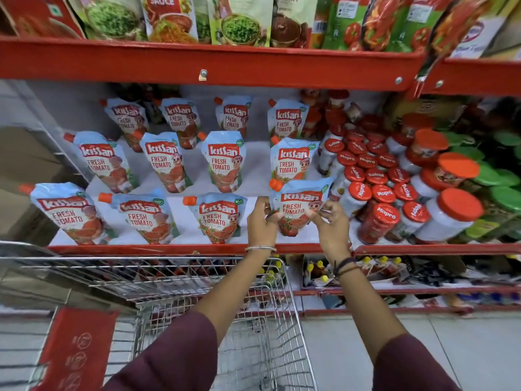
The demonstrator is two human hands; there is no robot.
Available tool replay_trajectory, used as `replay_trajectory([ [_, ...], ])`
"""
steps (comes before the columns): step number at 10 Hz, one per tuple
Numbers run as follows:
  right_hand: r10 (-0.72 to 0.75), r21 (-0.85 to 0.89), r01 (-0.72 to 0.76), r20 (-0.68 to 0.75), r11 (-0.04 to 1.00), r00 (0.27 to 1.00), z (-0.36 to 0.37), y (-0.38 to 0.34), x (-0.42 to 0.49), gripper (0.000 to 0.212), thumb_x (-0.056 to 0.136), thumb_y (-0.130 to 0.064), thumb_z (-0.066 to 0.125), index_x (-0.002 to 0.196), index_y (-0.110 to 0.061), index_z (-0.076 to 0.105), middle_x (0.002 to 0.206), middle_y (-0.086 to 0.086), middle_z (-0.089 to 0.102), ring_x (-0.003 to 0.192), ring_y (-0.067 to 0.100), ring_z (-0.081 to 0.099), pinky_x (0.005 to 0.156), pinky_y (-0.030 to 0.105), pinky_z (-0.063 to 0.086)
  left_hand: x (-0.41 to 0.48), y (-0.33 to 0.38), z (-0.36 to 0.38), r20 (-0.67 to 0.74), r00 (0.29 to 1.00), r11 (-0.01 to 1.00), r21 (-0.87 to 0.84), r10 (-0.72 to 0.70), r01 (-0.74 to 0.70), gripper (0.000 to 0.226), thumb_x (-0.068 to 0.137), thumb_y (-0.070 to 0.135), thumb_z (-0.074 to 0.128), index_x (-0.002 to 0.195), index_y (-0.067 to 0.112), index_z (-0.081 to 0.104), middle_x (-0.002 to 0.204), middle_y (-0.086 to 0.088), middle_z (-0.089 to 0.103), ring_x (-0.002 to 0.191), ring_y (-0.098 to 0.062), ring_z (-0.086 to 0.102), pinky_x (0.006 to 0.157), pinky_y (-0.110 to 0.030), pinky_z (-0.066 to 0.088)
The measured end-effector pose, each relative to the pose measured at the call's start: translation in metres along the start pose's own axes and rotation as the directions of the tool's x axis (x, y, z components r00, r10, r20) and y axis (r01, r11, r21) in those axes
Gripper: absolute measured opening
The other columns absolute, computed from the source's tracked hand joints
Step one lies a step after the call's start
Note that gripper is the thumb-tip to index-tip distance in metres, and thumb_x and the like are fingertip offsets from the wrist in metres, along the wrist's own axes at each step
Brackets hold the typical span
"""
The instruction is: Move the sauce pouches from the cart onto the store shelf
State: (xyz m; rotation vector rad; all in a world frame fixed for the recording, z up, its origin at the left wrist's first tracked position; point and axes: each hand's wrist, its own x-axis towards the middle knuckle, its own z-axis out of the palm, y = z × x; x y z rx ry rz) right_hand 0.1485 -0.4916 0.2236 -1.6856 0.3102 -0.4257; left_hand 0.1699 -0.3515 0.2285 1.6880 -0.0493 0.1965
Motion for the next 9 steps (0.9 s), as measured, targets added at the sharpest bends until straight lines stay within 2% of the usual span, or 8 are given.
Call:
replay_trajectory([
  [1,0.020,0.001,-0.020,0.015,1.000,1.000,0.000,0.010,0.000,0.020,0.080,-0.010,0.070,0.090,-0.009,0.052,0.091,0.007,0.062,0.092,0.021,0.061,0.066,0.019,0.048,0.002,-0.013,0.000,0.027,0.999,0.999,0.024,-0.027,0.026,0.026,0.076,-0.009,0.059,0.095,0.007,0.053,0.093,-0.006,0.062,0.088,-0.019,0.061,0.074,-0.022,0.050],
  [2,0.020,-0.013,-0.020,0.035,1.000,0.999,-0.001,0.017,-0.004,0.020,0.081,-0.008,0.069,0.085,-0.011,0.050,0.082,-0.003,0.061,0.087,0.018,0.062,0.062,0.012,0.048,-0.002,-0.022,-0.002,0.057,0.997,0.998,0.016,-0.055,0.054,0.030,0.076,-0.008,0.060,0.090,0.015,0.049,0.094,-0.006,0.063,0.087,-0.018,0.062,0.072,-0.014,0.051],
  [3,0.032,-0.020,-0.032,0.032,0.999,0.999,-0.005,0.025,-0.006,0.023,0.081,-0.010,0.070,0.078,-0.019,0.049,0.083,0.003,0.063,0.091,0.023,0.067,0.068,0.022,0.051,-0.003,-0.022,-0.006,0.121,0.989,0.997,-0.003,-0.081,0.082,0.029,0.076,-0.009,0.059,0.091,0.014,0.050,0.095,-0.008,0.063,0.084,-0.013,0.061,0.069,-0.006,0.050],
  [4,0.039,-0.056,-0.037,0.028,0.998,0.999,-0.007,0.028,-0.006,0.023,0.080,-0.012,0.070,0.076,-0.020,0.049,0.081,0.002,0.063,0.091,0.025,0.067,0.069,0.026,0.051,-0.002,-0.020,-0.010,0.176,0.981,0.996,-0.019,-0.084,0.089,0.032,0.076,-0.009,0.060,0.096,0.015,0.052,0.098,-0.007,0.064,0.087,-0.018,0.062,0.075,-0.016,0.053],
  [5,0.042,-0.089,-0.041,0.014,0.995,0.999,-0.006,0.024,-0.010,0.021,0.080,-0.011,0.070,0.080,-0.015,0.050,0.080,-0.002,0.062,0.089,0.021,0.064,0.068,0.022,0.049,-0.002,-0.017,-0.014,0.210,0.973,0.995,-0.007,-0.098,0.102,0.032,0.076,-0.008,0.060,0.098,0.013,0.052,0.099,-0.009,0.064,0.084,-0.014,0.063,0.075,-0.020,0.055],
  [6,0.068,-0.103,-0.066,0.014,0.992,0.998,-0.004,0.024,-0.011,0.017,0.082,-0.013,0.068,0.085,-0.014,0.051,0.086,0.002,0.064,0.092,0.023,0.063,0.077,0.034,0.053,-0.003,-0.012,-0.015,0.223,0.968,0.994,0.017,-0.112,0.111,0.029,0.077,-0.006,0.060,0.098,0.012,0.049,0.100,-0.011,0.062,0.090,-0.021,0.061,0.084,-0.038,0.055],
  [7,0.110,-0.105,-0.104,0.053,0.989,0.993,-0.006,0.022,-0.016,0.017,0.083,-0.015,0.067,0.095,-0.012,0.054,0.099,0.009,0.065,0.099,0.026,0.063,0.083,0.035,0.052,-0.016,-0.002,-0.016,0.225,0.965,0.991,0.046,-0.131,0.124,0.037,0.079,-0.003,0.061,0.108,0.009,0.043,0.107,-0.007,0.057,0.102,-0.021,0.057,0.093,-0.042,0.050],
  [9,0.192,-0.024,-0.191,0.007,0.981,0.981,-0.024,0.009,-0.048,0.039,0.086,-0.009,0.062,0.120,0.000,0.045,0.108,0.011,0.058,0.097,0.013,0.059,0.085,0.024,0.048,-0.046,0.030,-0.032,0.050,0.998,0.999,-0.022,-0.025,0.026,0.049,0.080,0.012,0.065,0.121,0.012,0.039,0.121,0.004,0.045,0.117,-0.011,0.044,0.102,-0.027,0.035],
])
